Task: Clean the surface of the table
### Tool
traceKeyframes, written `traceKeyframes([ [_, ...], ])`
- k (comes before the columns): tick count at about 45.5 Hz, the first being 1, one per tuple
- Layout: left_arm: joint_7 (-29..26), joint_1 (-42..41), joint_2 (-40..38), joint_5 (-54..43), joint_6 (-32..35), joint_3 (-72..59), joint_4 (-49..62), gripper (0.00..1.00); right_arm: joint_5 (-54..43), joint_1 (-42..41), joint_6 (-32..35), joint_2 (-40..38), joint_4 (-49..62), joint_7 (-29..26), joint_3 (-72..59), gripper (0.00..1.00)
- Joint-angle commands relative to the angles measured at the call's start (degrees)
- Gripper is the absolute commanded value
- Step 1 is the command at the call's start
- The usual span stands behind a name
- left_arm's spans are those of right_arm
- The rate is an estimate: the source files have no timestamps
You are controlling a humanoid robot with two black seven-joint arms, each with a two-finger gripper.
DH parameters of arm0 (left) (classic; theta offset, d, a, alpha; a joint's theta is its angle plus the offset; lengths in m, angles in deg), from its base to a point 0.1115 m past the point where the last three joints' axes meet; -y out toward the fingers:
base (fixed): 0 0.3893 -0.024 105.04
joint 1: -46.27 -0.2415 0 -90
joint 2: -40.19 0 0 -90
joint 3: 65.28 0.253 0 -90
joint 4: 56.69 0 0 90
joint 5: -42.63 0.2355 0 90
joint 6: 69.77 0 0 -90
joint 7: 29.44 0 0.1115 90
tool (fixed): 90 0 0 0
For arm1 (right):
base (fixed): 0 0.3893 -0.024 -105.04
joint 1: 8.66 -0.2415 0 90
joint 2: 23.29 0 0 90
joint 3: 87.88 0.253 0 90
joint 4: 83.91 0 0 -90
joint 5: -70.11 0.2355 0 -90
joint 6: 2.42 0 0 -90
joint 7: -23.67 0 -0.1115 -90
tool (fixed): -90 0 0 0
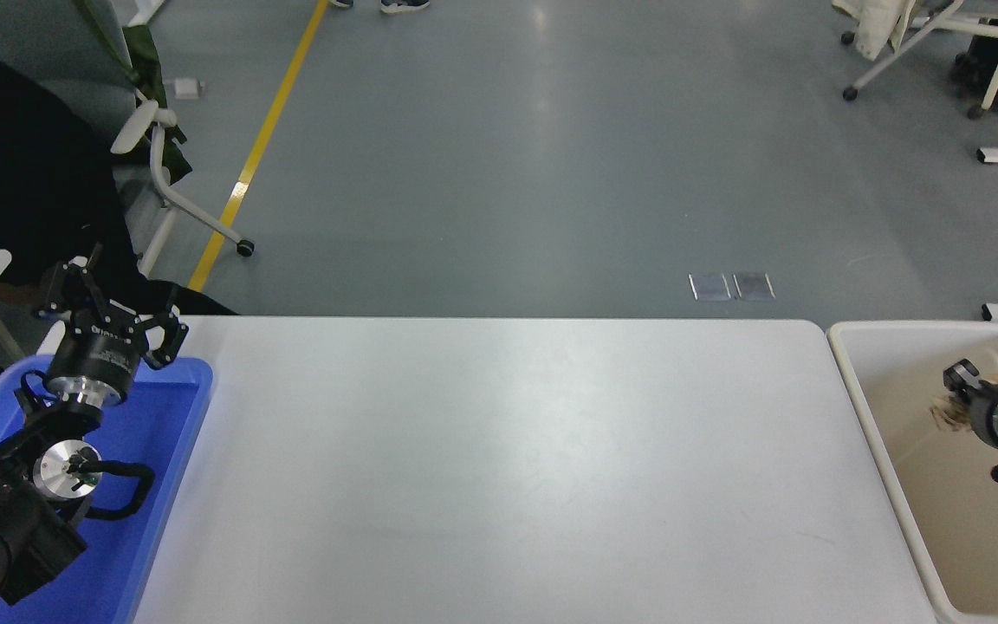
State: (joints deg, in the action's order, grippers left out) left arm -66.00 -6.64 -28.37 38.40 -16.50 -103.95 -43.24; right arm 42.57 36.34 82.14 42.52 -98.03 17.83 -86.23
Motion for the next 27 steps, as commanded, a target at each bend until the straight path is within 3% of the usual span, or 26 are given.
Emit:
traceKeyframes([
  [1, 0.0, 0.0, 0.0, 0.0, 0.0, 0.0, 0.0, 1.00, 0.1, 4.8, -8.0, 10.7, 12.4, 4.7, 3.6, 0.00],
  [9, 0.0, 0.0, 0.0, 0.0, 0.0, 0.0, 0.0, 1.00, 0.6, 5.9, -11.3, 12.0, 12.6, 4.7, 3.6, 0.00],
  [27, 0.0, 0.0, 0.0, 0.0, 0.0, 0.0, 0.0, 1.00, 3.4, 7.3, -11.5, 12.1, 12.6, 5.6, 3.6, 0.00],
])
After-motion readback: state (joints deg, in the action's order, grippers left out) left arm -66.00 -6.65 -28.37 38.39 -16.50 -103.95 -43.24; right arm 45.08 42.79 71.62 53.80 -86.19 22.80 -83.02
